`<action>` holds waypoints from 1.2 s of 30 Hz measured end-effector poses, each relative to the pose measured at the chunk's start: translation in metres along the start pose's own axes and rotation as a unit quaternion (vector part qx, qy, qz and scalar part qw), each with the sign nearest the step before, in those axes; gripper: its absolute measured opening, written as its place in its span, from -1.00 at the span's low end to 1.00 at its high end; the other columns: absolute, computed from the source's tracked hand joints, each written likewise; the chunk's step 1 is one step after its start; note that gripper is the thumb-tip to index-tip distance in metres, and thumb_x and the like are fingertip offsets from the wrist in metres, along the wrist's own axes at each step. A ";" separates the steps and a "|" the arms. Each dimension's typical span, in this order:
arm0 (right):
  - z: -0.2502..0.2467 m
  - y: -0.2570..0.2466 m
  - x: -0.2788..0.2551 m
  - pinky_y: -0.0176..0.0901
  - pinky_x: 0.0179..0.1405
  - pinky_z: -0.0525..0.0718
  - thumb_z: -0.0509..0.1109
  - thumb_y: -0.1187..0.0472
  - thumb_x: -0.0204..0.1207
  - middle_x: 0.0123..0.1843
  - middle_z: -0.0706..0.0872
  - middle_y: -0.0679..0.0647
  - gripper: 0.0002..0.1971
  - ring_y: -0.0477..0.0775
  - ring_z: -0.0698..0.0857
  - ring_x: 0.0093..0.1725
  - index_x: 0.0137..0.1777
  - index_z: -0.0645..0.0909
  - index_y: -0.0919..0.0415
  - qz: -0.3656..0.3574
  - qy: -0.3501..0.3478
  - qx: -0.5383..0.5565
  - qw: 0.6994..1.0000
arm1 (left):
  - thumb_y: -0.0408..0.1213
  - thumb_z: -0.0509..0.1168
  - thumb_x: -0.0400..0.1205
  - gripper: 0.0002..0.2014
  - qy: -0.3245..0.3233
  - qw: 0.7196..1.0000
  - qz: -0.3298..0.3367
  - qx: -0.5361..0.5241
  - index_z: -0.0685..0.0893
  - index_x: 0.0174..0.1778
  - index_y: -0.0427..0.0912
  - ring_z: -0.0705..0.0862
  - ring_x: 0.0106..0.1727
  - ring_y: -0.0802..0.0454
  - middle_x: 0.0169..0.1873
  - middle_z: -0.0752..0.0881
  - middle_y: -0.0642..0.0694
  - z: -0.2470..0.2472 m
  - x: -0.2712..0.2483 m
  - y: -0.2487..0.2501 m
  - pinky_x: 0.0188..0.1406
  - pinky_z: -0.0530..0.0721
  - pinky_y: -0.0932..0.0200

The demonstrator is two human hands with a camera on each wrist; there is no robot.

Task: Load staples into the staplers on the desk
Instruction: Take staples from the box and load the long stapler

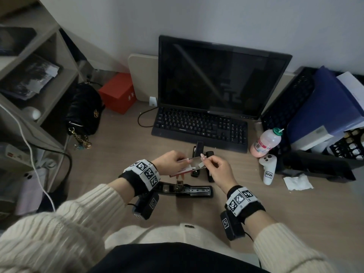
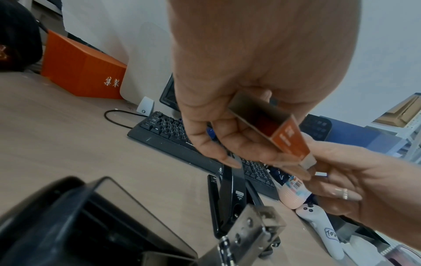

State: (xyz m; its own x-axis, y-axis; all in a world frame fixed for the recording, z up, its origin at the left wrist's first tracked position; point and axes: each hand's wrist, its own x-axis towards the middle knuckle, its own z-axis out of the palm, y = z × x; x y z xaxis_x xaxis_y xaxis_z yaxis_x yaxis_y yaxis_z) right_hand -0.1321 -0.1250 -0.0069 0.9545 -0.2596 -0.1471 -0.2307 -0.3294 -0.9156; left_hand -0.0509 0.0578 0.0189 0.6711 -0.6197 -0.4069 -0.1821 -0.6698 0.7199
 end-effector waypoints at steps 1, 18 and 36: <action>0.000 0.002 0.000 -0.18 -0.25 0.47 0.38 -0.02 0.59 -0.44 0.57 -0.04 -0.69 -0.10 0.50 -0.35 -0.31 0.70 0.12 -0.004 0.012 0.009 1.000 | 0.01 0.15 0.76 -0.62 -0.001 1.000 -0.005 -0.006 0.65 -0.18 -0.20 0.64 -0.52 0.12 -0.42 0.78 -0.06 0.000 0.000 -0.002 -0.49 0.59 0.25; 0.010 0.055 -0.019 -0.20 0.00 0.58 0.59 0.21 0.40 -0.30 0.78 -0.11 -0.83 -0.05 0.72 -0.12 -0.38 0.75 -0.01 0.139 0.029 0.004 0.990 | -0.09 0.15 0.77 -0.69 0.073 0.996 -0.042 -0.036 0.67 -0.11 -0.19 0.63 -0.56 0.19 -0.39 0.81 -0.08 -0.002 -0.026 -0.025 -0.59 0.55 0.33; 0.031 0.082 -0.025 -0.21 -0.01 0.53 0.58 0.12 0.41 -0.17 0.78 0.06 -0.87 0.05 0.68 -0.05 -0.13 0.80 0.16 0.244 0.031 -0.009 0.969 | -0.09 0.17 0.77 -0.73 0.118 0.989 -0.059 -0.062 0.65 -0.05 -0.18 0.58 -0.66 0.33 -0.40 0.77 -0.06 0.004 -0.041 -0.037 -0.66 0.46 0.41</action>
State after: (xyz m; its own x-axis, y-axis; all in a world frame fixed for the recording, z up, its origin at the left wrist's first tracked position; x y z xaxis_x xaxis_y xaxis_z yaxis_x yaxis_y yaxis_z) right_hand -0.1690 -0.1172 -0.0904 0.7180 -0.4420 -0.5377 -0.6554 -0.1690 -0.7361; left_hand -0.0751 0.1063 0.0068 0.8343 -0.4174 -0.3601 -0.0127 -0.6677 0.7444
